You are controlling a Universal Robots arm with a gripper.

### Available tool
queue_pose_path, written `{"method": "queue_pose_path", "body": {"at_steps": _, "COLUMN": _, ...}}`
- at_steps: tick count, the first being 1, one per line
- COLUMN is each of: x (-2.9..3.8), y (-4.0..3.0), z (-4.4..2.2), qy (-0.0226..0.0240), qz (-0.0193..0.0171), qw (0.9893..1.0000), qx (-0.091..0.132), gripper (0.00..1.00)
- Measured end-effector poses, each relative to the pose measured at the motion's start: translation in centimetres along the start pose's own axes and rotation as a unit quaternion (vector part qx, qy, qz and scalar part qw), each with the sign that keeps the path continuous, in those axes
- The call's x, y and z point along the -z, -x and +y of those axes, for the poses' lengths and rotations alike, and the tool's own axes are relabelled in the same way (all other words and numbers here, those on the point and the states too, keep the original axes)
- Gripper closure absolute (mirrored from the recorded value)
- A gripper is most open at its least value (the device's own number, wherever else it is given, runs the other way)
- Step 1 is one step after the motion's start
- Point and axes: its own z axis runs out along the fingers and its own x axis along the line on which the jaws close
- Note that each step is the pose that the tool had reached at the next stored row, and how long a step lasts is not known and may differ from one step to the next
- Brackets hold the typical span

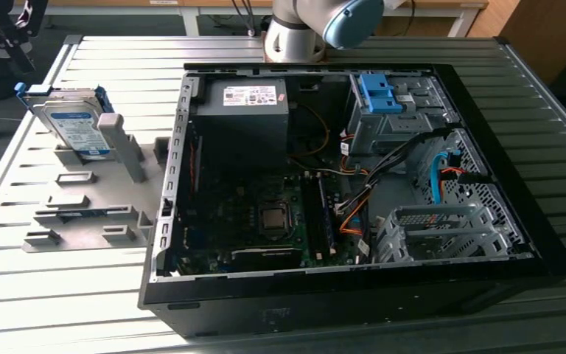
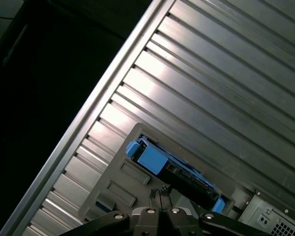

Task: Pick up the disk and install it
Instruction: 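Pick up the disk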

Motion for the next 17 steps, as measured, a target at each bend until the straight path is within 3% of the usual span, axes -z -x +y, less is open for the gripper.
{"method": "queue_pose_path", "body": {"at_steps": 17, "x": 0.0, "y": 0.0, "z": 0.0, "qy": -0.0001, "qz": 0.0004, "qw": 0.9999, "qx": 0.013, "gripper": 0.89}}
